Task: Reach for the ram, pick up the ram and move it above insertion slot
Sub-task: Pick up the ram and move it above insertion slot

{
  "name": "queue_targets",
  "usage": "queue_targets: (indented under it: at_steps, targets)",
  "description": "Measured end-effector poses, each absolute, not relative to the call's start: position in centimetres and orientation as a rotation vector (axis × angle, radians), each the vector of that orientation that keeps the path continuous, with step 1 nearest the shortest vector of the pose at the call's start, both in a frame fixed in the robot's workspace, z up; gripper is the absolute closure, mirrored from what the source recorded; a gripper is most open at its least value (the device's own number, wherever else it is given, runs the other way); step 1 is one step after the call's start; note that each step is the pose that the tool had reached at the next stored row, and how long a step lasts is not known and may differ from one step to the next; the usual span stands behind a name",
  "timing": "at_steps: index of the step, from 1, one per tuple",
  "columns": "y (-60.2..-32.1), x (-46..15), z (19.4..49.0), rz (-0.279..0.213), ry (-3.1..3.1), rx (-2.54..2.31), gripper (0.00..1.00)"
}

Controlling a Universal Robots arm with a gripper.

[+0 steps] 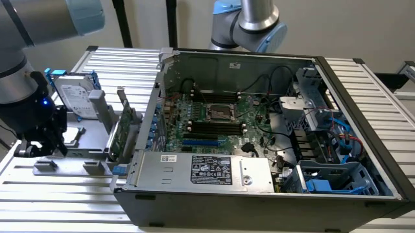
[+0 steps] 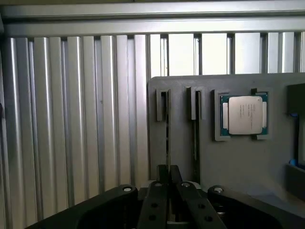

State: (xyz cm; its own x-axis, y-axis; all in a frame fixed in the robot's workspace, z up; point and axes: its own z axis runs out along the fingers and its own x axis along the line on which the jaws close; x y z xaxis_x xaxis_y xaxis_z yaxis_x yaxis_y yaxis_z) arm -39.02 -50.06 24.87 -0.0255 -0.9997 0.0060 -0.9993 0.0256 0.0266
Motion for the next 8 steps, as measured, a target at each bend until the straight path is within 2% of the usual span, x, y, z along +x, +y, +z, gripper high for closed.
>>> queue_targets:
  at_steps: [8]
  targets:
    - [-50.1,-38.4,28.5,-0.025,-2.209,2.203,0.86]
